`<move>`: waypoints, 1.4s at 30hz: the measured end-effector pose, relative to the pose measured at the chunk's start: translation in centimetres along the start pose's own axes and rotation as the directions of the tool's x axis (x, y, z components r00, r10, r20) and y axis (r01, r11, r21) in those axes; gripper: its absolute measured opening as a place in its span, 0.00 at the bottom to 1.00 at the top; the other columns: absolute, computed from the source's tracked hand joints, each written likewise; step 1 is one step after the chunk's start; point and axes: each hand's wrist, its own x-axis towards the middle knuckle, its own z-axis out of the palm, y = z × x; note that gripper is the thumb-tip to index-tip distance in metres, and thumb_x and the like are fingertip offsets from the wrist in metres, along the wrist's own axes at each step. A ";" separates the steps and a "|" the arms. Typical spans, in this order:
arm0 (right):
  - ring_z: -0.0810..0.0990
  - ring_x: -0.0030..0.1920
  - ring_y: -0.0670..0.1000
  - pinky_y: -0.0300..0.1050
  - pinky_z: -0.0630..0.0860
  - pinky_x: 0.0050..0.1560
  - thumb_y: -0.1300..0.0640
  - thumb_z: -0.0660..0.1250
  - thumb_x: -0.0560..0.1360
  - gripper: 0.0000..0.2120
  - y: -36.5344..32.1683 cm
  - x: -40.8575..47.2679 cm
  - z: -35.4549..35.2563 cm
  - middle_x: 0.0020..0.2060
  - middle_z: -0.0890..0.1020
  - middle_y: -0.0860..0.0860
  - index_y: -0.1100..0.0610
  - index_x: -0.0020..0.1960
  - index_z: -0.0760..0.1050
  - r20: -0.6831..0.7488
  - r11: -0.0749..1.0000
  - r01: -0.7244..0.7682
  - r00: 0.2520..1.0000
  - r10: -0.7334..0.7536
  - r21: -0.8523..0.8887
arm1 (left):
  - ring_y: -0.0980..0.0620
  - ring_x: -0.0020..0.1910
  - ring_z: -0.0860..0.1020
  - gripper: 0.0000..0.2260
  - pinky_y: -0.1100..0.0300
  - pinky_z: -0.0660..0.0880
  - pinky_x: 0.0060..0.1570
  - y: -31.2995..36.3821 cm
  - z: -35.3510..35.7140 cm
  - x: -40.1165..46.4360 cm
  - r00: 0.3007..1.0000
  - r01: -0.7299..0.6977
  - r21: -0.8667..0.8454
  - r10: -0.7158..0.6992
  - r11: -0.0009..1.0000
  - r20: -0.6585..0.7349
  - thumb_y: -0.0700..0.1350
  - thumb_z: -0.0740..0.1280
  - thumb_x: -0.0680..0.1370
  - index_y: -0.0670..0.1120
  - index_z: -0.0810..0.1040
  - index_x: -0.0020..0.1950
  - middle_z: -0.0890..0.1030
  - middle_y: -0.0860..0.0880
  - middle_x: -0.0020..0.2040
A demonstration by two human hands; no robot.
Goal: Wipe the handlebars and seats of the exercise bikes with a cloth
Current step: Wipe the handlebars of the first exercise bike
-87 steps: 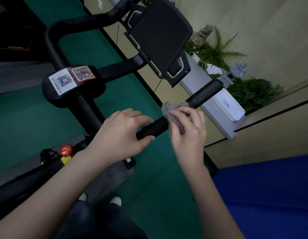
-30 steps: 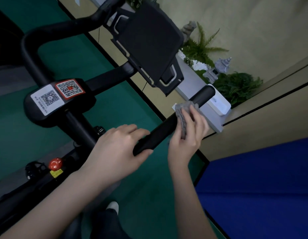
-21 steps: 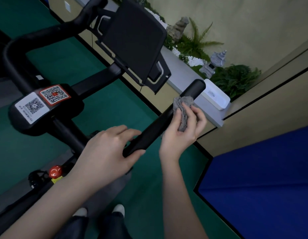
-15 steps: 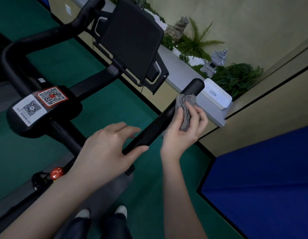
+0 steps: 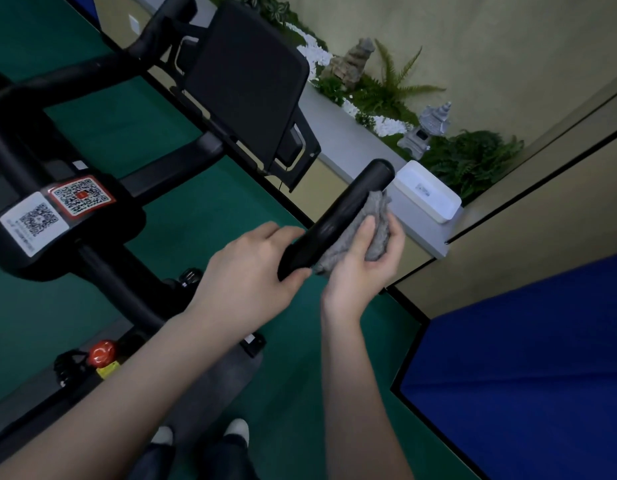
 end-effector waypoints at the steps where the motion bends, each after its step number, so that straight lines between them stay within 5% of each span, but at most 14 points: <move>1: 0.80 0.52 0.41 0.34 0.74 0.51 0.61 0.63 0.79 0.08 0.3 -0.5 -0.1 0.50 0.81 0.44 0.53 0.57 0.75 0.006 0.998 -0.057 0.998 0.056 0.031 | 0.48 0.48 0.78 0.20 0.52 0.77 0.44 0.0 0.1 0.1 1.000 0.004 0.005 -0.004 1.000 -0.010 0.55 0.68 0.73 0.55 0.73 0.64 0.77 0.55 0.53; 9: 0.82 0.50 0.47 0.43 0.79 0.50 0.61 0.60 0.81 0.10 0.7 1.9 -0.1 0.51 0.84 0.49 0.51 0.59 0.76 0.216 0.851 -0.442 0.894 0.392 0.284 | 0.49 0.48 0.78 0.19 0.50 0.77 0.45 -0.1 0.3 0.2 0.999 0.023 0.003 -0.023 1.000 -0.025 0.54 0.68 0.73 0.56 0.74 0.63 0.77 0.57 0.51; 14: 0.77 0.63 0.60 0.57 0.74 0.64 0.57 0.58 0.82 0.12 1.5 1.3 -1.2 0.62 0.79 0.59 0.52 0.62 0.75 0.403 0.742 -0.621 0.765 0.503 0.253 | 0.49 0.48 0.78 0.18 0.49 0.77 0.46 0.1 0.5 0.2 0.999 0.041 -0.023 -0.042 0.999 -0.027 0.54 0.68 0.73 0.57 0.74 0.62 0.76 0.57 0.51; 17: 0.74 0.64 0.66 0.62 0.74 0.62 0.60 0.56 0.82 0.13 1.5 2.3 -1.2 0.62 0.78 0.61 0.56 0.64 0.73 0.512 0.685 -0.692 0.684 0.520 0.228 | 0.49 0.48 0.78 0.18 0.49 0.77 0.46 0.1 0.5 0.1 0.998 0.057 -0.028 -0.058 0.998 -0.029 0.54 0.68 0.73 0.57 0.74 0.62 0.76 0.57 0.50; 20: 0.78 0.56 0.65 0.57 0.79 0.55 0.62 0.54 0.82 0.12 1.3 3.7 -1.1 0.60 0.78 0.63 0.56 0.58 0.74 0.581 0.674 -0.722 0.619 0.529 0.156 | 0.50 0.48 0.77 0.18 0.50 0.77 0.47 0.1 0.4 0.1 0.997 0.070 -0.014 -0.070 0.997 -0.015 0.54 0.68 0.73 0.58 0.74 0.63 0.75 0.58 0.50; 23: 0.78 0.58 0.63 0.56 0.76 0.61 0.62 0.54 0.82 0.12 1.6 3.8 -1.7 0.56 0.80 0.60 0.55 0.57 0.75 0.594 0.720 -0.690 0.609 0.526 0.070 | 0.52 0.48 0.77 0.18 0.51 0.77 0.47 0.1 0.4 0.2 0.997 0.077 0.000 -0.077 0.997 0.010 0.55 0.68 0.73 0.58 0.73 0.63 0.75 0.59 0.50; 27: 0.83 0.49 0.48 0.41 0.80 0.46 0.63 0.55 0.82 0.12 2.0 4.3 -2.4 0.47 0.85 0.50 0.54 0.54 0.77 0.604 0.770 -0.638 0.616 0.506 0.006 | 0.52 0.48 0.77 0.18 0.51 0.76 0.48 0.2 0.3 0.2 0.996 0.092 -0.006 -0.092 0.996 0.020 0.55 0.68 0.73 0.58 0.74 0.63 0.75 0.58 0.50; 30: 0.84 0.44 0.47 0.40 0.80 0.40 0.66 0.55 0.81 0.13 2.0 5.7 -1.8 0.46 0.84 0.52 0.56 0.56 0.75 0.594 0.755 -0.656 0.600 0.535 -0.018 | 0.51 0.49 0.76 0.19 0.50 0.76 0.49 0.3 0.3 0.1 0.995 0.102 -0.007 -0.102 0.995 0.008 0.54 0.68 0.73 0.57 0.74 0.64 0.76 0.58 0.51; 35: 0.76 0.62 0.63 0.59 0.73 0.65 0.67 0.53 0.80 0.15 2.3 6.0 -1.2 0.61 0.78 0.63 0.55 0.58 0.75 0.613 0.681 -0.732 0.541 0.575 0.007 | 0.51 0.49 0.76 0.19 0.51 0.76 0.49 0.3 0.3 0.1 0.995 0.104 -0.009 -0.104 0.995 0.012 0.54 0.69 0.73 0.57 0.74 0.63 0.76 0.57 0.52; 39: 0.82 0.50 0.53 0.44 0.81 0.47 0.69 0.51 0.80 0.17 2.5 4.9 -2.2 0.51 0.83 0.57 0.57 0.58 0.75 0.633 0.690 -0.721 0.506 0.586 -0.063 | 0.51 0.50 0.76 0.20 0.51 0.75 0.51 0.2 0.3 0.4 0.995 0.102 -0.026 -0.102 0.994 0.024 0.53 0.70 0.72 0.56 0.74 0.63 0.76 0.57 0.52; 42: 0.83 0.45 0.50 0.41 0.80 0.42 0.68 0.53 0.80 0.14 1.6 5.2 -1.9 0.45 0.84 0.53 0.58 0.54 0.75 0.571 0.744 -0.667 0.594 0.566 -0.043 | 0.52 0.52 0.76 0.22 0.50 0.75 0.53 0.3 0.4 0.9 0.996 0.088 -0.067 -0.086 0.994 0.031 0.55 0.71 0.71 0.56 0.74 0.64 0.75 0.57 0.55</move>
